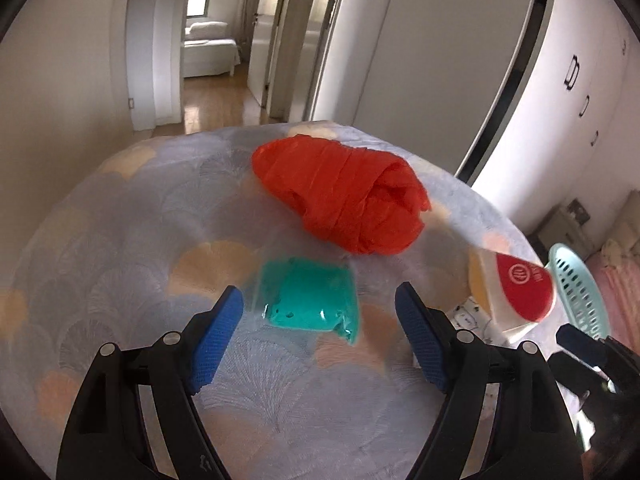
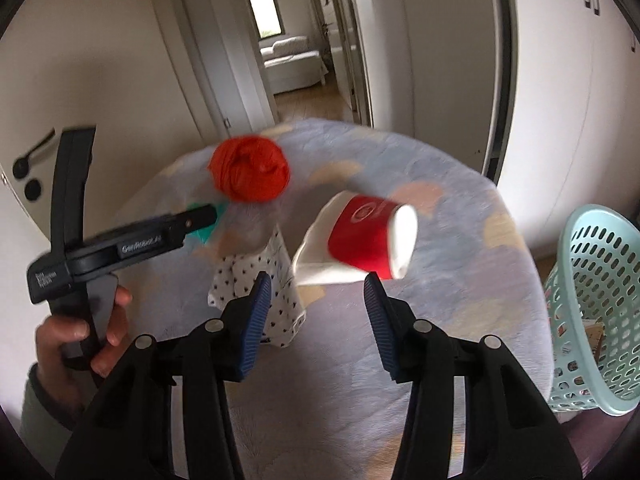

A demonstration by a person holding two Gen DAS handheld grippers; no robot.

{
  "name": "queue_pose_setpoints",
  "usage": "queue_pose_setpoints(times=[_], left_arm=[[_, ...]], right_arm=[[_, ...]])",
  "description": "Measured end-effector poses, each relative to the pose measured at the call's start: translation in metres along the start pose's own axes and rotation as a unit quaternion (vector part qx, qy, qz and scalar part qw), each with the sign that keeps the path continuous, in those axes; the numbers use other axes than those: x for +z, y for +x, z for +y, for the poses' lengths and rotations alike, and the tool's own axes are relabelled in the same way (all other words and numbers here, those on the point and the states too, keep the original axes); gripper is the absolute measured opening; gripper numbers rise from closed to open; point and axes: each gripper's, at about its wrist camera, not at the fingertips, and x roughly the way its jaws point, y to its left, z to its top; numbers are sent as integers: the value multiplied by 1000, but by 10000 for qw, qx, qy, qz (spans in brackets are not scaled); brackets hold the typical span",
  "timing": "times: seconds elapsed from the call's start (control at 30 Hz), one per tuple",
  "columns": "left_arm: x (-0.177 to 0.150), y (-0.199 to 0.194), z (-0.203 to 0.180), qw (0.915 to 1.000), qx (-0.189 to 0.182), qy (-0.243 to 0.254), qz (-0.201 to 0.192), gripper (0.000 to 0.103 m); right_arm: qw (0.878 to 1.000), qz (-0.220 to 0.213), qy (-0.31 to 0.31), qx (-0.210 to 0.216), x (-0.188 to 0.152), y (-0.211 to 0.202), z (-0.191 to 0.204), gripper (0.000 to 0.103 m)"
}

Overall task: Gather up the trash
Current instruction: 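Grasp the teal packet with left tool while right tool grasps polka-dot bag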

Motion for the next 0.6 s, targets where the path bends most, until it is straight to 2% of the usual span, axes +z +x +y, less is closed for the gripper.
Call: queue_pose_setpoints(times=[0.03,0.07,0.1,0.27,0.5,0.53,0.57,0.6], left_arm=[[0,2,0,10000,25,15,48,64],[-2,5,4,9999,29,19,110,50],[-2,8,6,9998,-7,-2,201,49],[-3,1,19,9998,-74,-172,45,45],[-11,-3,15,9998,-154,-124,-97,45],[-12,-3,14,9998,-149,-104,-108,45],[-12,-4,13,9998,-141,-82,-122,45],[-12,-3,12,9998,-140,-72,-129,45]], right_arm=[[10000,41,-18,19,-1,3,2,45],[9999,92,-26,30,-2,6,2,45],[9999,136,-39,43,-3,8,2,45],[9996,264,-104,68,-4,20,7,45],[9979,625,-98,99,-5,46,17,45],[9978,638,-141,52,-5,48,20,39],[9976,642,-247,6,-5,49,25,27],[9974,655,-301,36,-6,49,27,22]])
